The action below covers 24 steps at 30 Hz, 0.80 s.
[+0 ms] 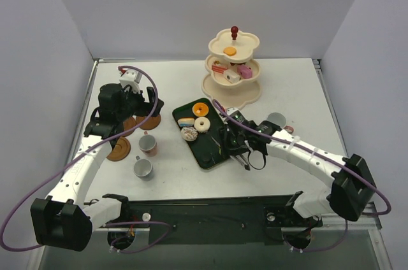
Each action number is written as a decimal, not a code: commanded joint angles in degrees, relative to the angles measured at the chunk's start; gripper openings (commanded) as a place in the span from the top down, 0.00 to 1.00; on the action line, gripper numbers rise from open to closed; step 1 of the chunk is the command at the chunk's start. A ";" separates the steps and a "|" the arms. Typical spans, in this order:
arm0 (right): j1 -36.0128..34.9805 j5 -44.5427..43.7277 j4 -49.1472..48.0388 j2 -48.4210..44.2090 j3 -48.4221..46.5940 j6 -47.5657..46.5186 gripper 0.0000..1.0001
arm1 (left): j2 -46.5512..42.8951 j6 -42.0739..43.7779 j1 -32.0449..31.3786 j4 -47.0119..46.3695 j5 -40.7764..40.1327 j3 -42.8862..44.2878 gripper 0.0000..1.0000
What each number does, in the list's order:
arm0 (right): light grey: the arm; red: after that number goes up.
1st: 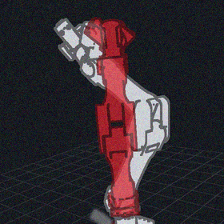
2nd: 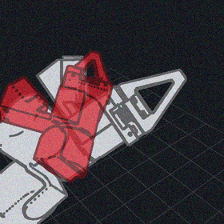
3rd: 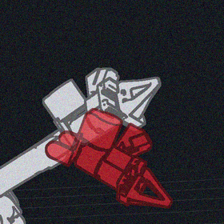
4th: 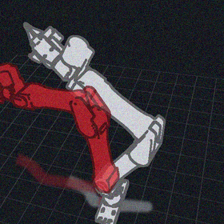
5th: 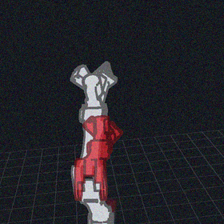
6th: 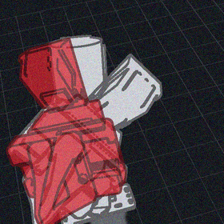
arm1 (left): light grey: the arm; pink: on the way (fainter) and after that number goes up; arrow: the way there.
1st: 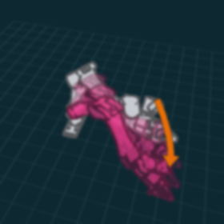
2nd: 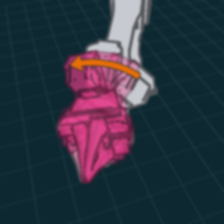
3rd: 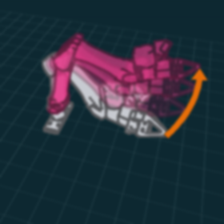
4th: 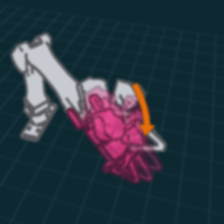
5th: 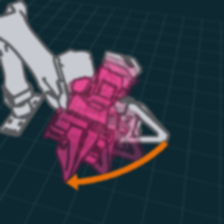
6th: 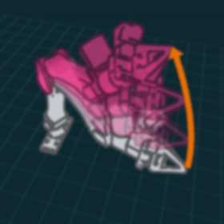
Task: Serve the afternoon tea
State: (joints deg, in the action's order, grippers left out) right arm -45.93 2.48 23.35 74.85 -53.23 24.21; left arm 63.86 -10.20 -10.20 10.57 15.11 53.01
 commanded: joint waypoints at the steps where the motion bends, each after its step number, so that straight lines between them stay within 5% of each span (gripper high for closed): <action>1: 0.93 0.77 -2.79 6.17 -6.09 0.22 0.53 | 0.04 0.88 -0.26 -0.55 -0.70 1.65 0.06; 24: 7.79 7.28 -5.34 16.11 -12.60 0.40 0.52 | 0.57 1.23 -0.17 -0.20 -0.53 2.09 0.06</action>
State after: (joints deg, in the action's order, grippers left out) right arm -38.89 8.14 18.96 89.62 -63.09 24.56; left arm 64.07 -9.78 -10.20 10.96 14.35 53.01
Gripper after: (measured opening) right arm 0.480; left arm 0.938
